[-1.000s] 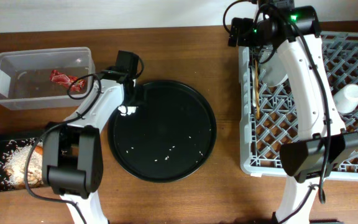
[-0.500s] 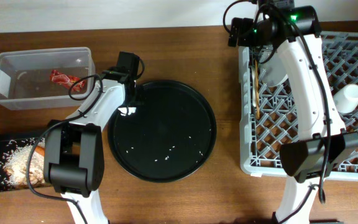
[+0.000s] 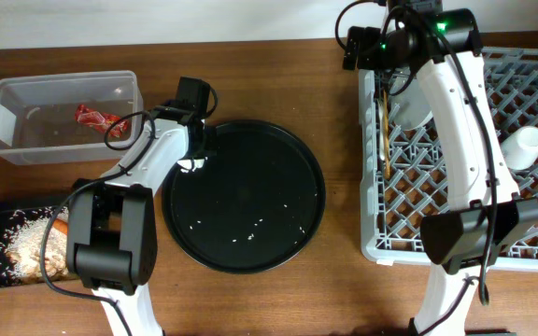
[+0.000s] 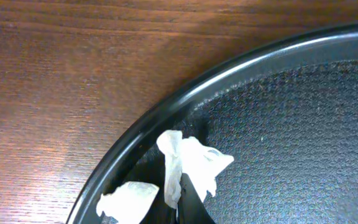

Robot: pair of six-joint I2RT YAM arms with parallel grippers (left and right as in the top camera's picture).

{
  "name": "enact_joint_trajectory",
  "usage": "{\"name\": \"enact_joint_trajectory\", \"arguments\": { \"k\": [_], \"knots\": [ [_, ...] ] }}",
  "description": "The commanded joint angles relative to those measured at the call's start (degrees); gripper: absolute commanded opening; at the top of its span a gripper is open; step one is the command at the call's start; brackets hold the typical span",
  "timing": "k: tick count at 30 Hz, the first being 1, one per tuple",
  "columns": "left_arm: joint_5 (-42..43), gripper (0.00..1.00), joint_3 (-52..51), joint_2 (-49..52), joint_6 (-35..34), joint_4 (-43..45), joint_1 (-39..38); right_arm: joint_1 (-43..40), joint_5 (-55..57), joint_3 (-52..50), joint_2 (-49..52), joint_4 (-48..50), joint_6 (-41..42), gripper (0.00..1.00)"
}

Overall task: Sort waste into correct bins and load items into the dishwasher rack
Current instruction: 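Carry the tissue to the clear bin and open the left gripper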

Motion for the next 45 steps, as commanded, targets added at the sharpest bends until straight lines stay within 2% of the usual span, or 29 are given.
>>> {"name": "enact_joint_trajectory", "arguments": {
  "k": [1, 5, 7, 11, 18, 22, 23, 24, 27, 29, 32, 34, 40, 45],
  "knots": [
    [-0.61, 0.0, 0.48, -2.14, -0.37, -0.57, -0.02, -0.04, -0.09, 0.13, -0.55, -0.04, 0.68, 0.99],
    [-0.55, 0.0, 2.03, -9.99, -4.87, -0.04, 2.01, -0.04, -0.09, 0.13, -0.55, -0.04, 0.68, 0.99],
    [-0.35, 0.0, 2.99, -13.4, -4.94, 1.29, 3.85, -0.04, -0.09, 0.13, -0.55, -0.04, 0.68, 0.99],
    [-0.37, 0.0, 3.19, -18.45, -7.93, 5.92, 10.95, -0.04, -0.09, 0.13, -0.55, -0.04, 0.68, 0.99],
    [-0.35, 0.0, 3.17, -14.27, -10.25, 15.72, 23.87, -0.04, -0.09, 0.13, -0.55, -0.04, 0.68, 0.99],
    [-0.13, 0.0, 3.17, -9.77, -10.23, 19.34, 27.39, -0.04, -0.09, 0.13, -0.55, -0.04, 0.68, 0.99],
    [-0.13, 0.05, 3.17, -8.81, -10.23, 19.93, 27.87, -0.04, -0.09, 0.13, -0.55, -0.04, 0.68, 0.99],
    [-0.13, 0.2, 3.17, -8.02, -10.25, 20.39, 28.17, -0.04, -0.09, 0.13, -0.55, -0.04, 0.68, 0.99],
    [-0.22, 0.55, 3.17, -7.02, -10.21, 20.76, 28.7, -0.04, -0.09, 0.13, -0.55, -0.04, 0.68, 0.99],
    [0.07, 0.72, 3.17, -7.54, -10.21, 20.28, 29.11, -0.04, -0.09, 0.13, -0.55, -0.04, 0.68, 0.99],
    [1.51, 0.84, 3.17, -10.16, -10.25, 17.4, 29.11, -0.04, -0.09, 0.13, -0.55, -0.04, 0.68, 0.99],
    [3.96, 0.98, 3.17, -13.53, -10.23, 13.09, 29.11, -0.04, -0.09, 0.13, -0.55, -0.04, 0.66, 0.99],
    [5.31, 0.99, 3.17, -26.03, -10.6, -10.27, 29.11, -0.04, -0.09, 0.13, -0.55, -0.04, 0.68, 0.99],
    [5.27, 0.99, 3.17, -37.22, -16.2, -23.37, 29.11, -0.04, -0.09, 0.13, -0.55, -0.04, 0.68, 0.99]
  ]
}}
